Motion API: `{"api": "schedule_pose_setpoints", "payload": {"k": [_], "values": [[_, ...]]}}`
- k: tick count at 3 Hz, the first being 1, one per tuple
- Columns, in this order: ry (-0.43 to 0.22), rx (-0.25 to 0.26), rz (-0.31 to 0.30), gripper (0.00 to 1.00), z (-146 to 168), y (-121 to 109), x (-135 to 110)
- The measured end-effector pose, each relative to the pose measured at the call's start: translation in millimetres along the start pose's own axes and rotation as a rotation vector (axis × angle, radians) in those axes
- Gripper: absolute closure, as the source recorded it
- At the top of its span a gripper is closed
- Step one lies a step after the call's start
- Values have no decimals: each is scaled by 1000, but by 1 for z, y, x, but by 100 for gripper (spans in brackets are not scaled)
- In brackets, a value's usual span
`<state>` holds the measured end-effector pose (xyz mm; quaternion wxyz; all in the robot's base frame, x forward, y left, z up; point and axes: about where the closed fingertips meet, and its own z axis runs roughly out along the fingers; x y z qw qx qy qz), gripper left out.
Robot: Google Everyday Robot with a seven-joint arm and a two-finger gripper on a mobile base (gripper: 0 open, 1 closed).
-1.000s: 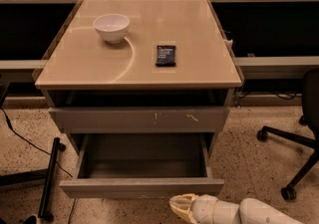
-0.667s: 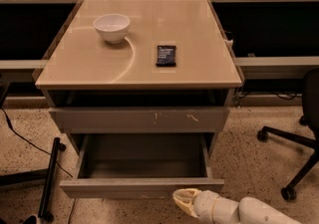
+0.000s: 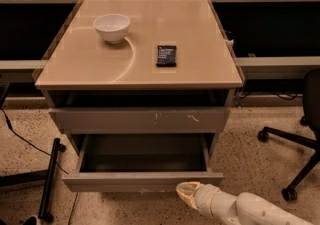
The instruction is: Close middle drawer
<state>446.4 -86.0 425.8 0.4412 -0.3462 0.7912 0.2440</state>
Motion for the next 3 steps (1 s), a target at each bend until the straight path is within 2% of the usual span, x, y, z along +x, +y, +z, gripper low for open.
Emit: {"api": "schedule_pose_setpoints", "payload": {"k": [1,3], "values": [[25,68,-12,100,15,-21,-9],[25,50,-33,100,22,-20,-12]]}}
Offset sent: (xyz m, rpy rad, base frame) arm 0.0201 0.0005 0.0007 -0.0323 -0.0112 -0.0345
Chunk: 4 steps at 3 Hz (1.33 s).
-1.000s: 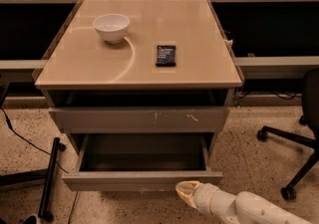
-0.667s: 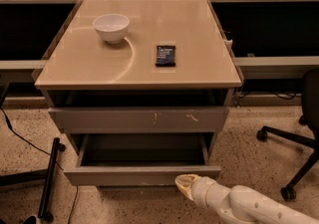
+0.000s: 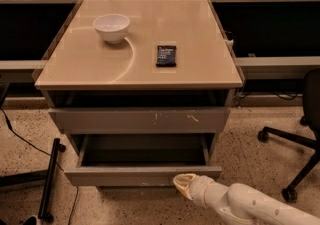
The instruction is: Close middle drawer
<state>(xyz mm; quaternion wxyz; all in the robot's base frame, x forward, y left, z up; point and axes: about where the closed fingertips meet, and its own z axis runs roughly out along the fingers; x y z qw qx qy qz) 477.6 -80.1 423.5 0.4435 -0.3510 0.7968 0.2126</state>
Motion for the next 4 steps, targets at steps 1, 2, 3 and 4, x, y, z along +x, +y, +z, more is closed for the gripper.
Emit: {"api": "schedule_pose_setpoints", "payload": {"k": [1,2,3,4], "values": [[6,20,-24,100,12,-13,-1],[13,51,-50,100,30,-34,-7],[11,80,-80,100,49,-57,-20],[-2,97,-112,100,65,-71,-37]]}}
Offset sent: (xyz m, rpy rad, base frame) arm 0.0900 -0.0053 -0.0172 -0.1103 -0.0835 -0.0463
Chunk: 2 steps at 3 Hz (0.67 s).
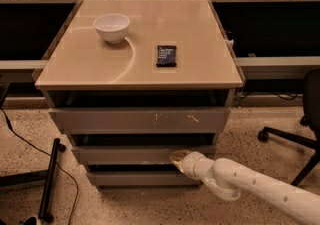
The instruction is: Close middle drawer
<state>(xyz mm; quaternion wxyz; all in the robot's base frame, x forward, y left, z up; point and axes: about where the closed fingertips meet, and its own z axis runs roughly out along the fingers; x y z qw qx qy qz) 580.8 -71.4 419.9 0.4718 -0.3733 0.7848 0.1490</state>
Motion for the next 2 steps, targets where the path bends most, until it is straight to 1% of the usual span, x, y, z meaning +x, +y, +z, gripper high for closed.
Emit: {"api": "schedule_pose_setpoints", "payload": {"k": [1,2], "values": [[-3,4,1,100,4,-5,-2],[7,-32,49,100,-15,-8,12]]}}
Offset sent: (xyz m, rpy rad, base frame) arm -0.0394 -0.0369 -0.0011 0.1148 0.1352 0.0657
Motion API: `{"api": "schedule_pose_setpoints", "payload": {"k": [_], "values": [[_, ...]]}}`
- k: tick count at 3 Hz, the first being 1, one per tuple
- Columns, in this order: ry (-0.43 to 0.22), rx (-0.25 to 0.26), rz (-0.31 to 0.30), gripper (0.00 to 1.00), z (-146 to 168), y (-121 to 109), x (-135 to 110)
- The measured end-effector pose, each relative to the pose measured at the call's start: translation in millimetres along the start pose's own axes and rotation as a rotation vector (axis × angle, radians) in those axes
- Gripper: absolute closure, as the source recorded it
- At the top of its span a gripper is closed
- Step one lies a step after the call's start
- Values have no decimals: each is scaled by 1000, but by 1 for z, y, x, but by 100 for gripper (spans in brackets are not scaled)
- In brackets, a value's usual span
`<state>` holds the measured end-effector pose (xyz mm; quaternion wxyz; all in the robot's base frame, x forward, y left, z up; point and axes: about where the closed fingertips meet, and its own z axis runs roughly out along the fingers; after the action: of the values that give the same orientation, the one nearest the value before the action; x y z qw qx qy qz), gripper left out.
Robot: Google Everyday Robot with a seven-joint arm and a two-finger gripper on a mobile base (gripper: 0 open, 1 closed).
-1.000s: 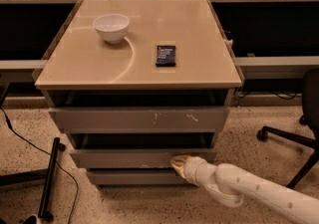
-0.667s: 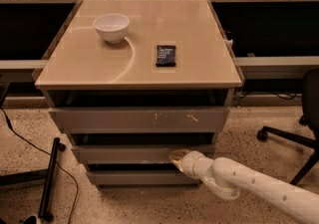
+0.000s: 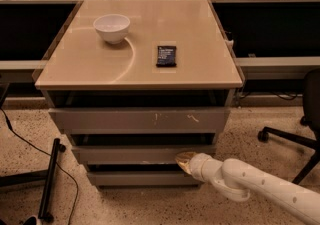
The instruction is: Close middle drawer
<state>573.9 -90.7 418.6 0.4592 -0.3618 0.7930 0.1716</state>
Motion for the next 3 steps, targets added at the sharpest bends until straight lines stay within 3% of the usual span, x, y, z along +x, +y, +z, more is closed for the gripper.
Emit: {"api": "schedule_pose_setpoints", "payload": {"k": [1,2,3], "values": [[19,-75,65,100,-56,8,17],[36,-87,54,82,-121,15,17],[34,-86,46,58,-125,14,12]]}}
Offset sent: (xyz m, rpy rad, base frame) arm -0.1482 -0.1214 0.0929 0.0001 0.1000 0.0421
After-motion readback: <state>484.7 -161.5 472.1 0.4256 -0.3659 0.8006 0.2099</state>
